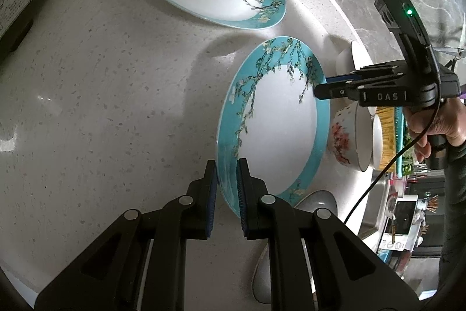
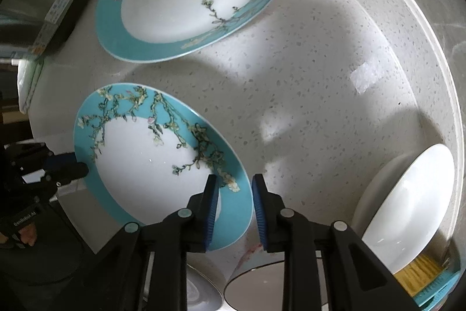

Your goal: Organize plates and bowls

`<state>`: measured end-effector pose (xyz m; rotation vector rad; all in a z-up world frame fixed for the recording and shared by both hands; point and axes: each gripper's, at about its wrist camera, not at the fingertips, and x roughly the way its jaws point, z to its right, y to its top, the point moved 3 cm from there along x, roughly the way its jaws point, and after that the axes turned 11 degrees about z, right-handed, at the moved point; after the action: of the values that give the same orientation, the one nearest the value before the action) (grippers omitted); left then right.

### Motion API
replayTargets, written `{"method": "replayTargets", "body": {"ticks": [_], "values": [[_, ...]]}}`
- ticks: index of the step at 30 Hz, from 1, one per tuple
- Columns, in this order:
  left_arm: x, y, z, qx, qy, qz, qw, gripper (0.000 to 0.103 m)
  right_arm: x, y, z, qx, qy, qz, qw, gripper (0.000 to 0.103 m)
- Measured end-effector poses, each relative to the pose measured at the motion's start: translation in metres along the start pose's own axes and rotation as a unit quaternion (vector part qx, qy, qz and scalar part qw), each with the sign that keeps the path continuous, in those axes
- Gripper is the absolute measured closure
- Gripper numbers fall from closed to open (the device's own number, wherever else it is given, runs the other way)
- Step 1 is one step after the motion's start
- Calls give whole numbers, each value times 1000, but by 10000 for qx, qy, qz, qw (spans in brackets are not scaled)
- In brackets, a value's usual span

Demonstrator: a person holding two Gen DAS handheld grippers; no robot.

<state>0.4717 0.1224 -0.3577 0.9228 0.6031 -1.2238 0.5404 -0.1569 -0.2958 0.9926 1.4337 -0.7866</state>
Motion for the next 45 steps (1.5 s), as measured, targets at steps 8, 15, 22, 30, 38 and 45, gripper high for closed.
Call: {"method": "replayTargets", "body": {"ticks": [8,15,22,30,38,45], "values": [[15,-8,-9,-18,93,-107,9999,92,17,1,-2,-3,-77,-22,10000,84],[17,-5,-12,24,154,-59,9999,92,26,-9,-7,-53,-44,-54,10000,84],[10,-12,-10,205,248,-141,9994,91,34,-21,-7,-85,30,-178,9998,79],[14,-17,-3,375,260,-164,9988,90,45,-31,-13,-151,89,-258,9995,71],[15,-18,3,589,350,-78,9976,90,45,-29,-18,-123,-110,-225,9996,71],[15,-16,-2,366,200,-132,9990,92,33,-26,-26,-51,-243,-35,9997,75]]}}
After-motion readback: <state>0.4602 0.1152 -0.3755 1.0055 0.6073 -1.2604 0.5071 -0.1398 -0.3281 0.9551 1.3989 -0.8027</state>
